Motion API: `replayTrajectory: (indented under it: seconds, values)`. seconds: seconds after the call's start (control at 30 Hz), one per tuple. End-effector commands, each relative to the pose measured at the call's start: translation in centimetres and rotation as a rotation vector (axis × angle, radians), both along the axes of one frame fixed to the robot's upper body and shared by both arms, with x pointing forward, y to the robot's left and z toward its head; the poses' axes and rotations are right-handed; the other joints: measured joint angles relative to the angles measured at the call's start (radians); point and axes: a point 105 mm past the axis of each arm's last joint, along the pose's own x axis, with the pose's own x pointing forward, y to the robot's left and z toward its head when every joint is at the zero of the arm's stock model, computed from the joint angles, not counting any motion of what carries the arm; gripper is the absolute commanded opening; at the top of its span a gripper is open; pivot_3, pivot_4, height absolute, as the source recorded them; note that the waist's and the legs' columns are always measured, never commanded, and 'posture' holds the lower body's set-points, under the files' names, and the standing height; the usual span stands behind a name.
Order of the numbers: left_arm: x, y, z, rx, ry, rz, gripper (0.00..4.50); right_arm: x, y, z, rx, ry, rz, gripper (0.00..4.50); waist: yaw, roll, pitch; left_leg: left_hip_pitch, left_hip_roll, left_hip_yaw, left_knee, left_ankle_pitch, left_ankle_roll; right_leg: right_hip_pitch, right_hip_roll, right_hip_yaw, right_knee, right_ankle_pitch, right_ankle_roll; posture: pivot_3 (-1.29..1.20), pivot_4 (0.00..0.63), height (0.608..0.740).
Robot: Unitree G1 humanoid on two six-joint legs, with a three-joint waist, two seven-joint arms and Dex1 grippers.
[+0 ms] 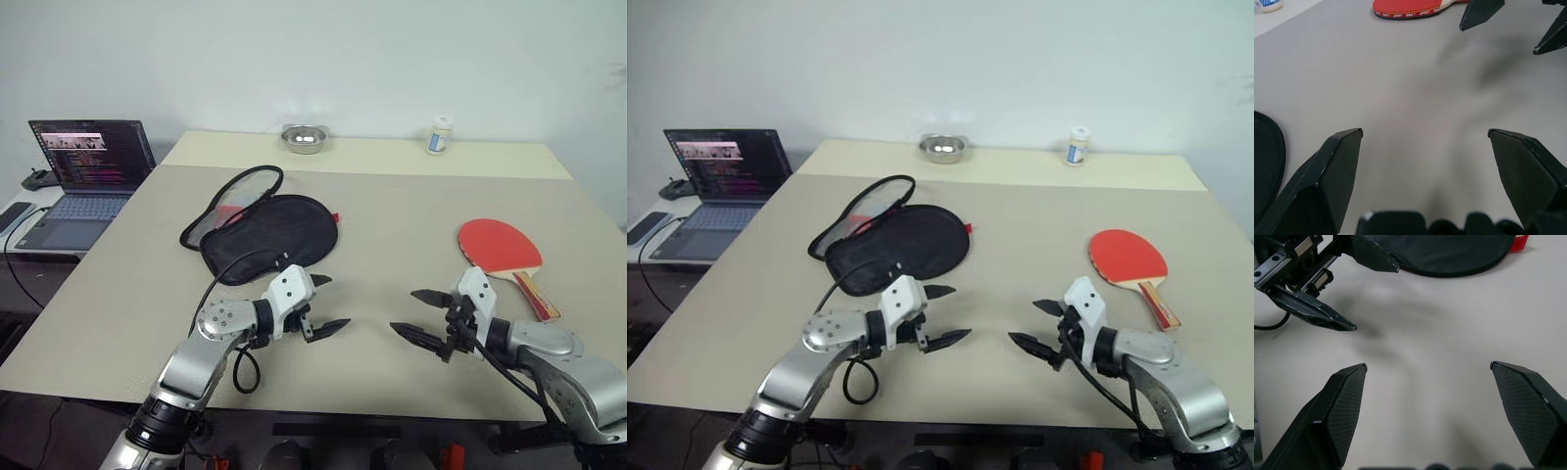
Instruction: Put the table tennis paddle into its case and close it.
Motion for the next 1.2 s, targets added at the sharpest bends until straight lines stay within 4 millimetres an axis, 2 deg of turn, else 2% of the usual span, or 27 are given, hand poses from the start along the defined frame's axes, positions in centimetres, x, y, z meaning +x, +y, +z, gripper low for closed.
replayTrajectory:
  seconds: [0.03,0.17,0.3,0.47,0.57,0.63,0.83,0.9,1.17,1.2]
  values:
    - [0.9,0.8,0.9,-0.011,-0.056,0.026,4.50,-1.0,-0.4,1.8,0.008,-0.048,-0.010,4.45,0.001,0.000,0.000,0.000,0.000,0.000,0.000,0.000,0.000,0.000,0.000,0.000,0.000,0.000,0.000,0.00,0.150,0.740]
    - [1.4,1.4,1.0,-0.013,-0.077,0.037,4.50,-1.1,-1.0,1.8,-0.016,-0.050,-0.027,4.45,0.002,0.000,0.000,0.000,0.000,0.000,0.001,0.000,0.000,0.000,0.000,0.000,0.000,0.000,0.000,0.00,0.150,0.740]
    - [2.4,2.7,2.1,-0.035,-0.100,0.074,4.50,-0.8,-0.7,2.6,-0.014,-0.075,-0.036,4.45,0.002,0.000,0.000,0.000,0.000,-0.001,0.001,0.000,0.000,0.000,0.000,-0.001,0.000,0.000,0.000,0.00,0.150,0.740]
    - [4.3,6.3,2.6,0.045,-0.140,0.133,4.50,-1.0,0.6,3.2,0.008,-0.082,-0.011,4.45,0.001,0.000,0.000,0.000,0.001,-0.001,0.000,0.000,0.000,0.000,0.001,-0.001,0.000,0.000,0.000,0.00,0.150,0.740]
    - [5.7,9.5,3.4,0.115,-0.167,0.192,4.50,-1.4,1.8,4.0,0.024,-0.086,0.061,4.45,-0.001,-0.002,0.001,0.000,0.000,-0.001,0.000,0.000,0.000,0.000,0.000,-0.001,0.000,0.000,0.000,0.00,0.150,0.740]
    - [6.3,11.1,3.0,0.161,-0.162,0.218,4.50,-1.4,2.4,4.5,0.038,-0.092,0.086,4.45,-0.001,-0.002,0.001,0.000,0.000,-0.001,0.000,0.000,0.000,0.000,0.000,-0.001,0.000,0.000,0.000,0.00,0.150,0.740]
    - [8.0,12.6,1.4,0.273,-0.098,0.212,4.50,-1.4,2.7,6.2,0.038,-0.123,0.135,4.45,0.005,-0.004,0.002,-0.002,-0.001,-0.001,0.000,0.000,0.000,0.000,-0.001,-0.003,-0.002,0.002,-0.004,0.00,0.150,0.740]
    - [8.2,12.3,0.9,0.284,-0.071,0.182,4.50,-1.5,3.0,6.6,0.048,-0.133,0.144,4.45,0.005,-0.004,0.002,-0.003,-0.001,-0.001,0.000,0.000,0.000,-0.001,0.000,-0.003,-0.002,0.003,-0.004,0.00,0.150,0.740]
    - [8.9,13.1,-1.0,0.329,-0.006,0.177,4.50,-1.1,2.8,6.8,0.042,-0.156,0.108,4.45,0.007,-0.005,0.002,-0.006,-0.001,-0.003,0.002,0.000,0.000,-0.004,0.000,-0.005,0.000,0.003,-0.004,0.00,0.150,0.740]
    - [8.9,13.2,-1.1,0.325,-0.002,0.180,4.32,-1.1,2.7,6.8,0.044,-0.156,0.100,4.49,0.007,-0.005,0.002,-0.006,-0.001,-0.003,0.002,0.000,0.001,-0.003,0.000,-0.005,0.000,0.003,-0.004,0.00,0.150,0.740]
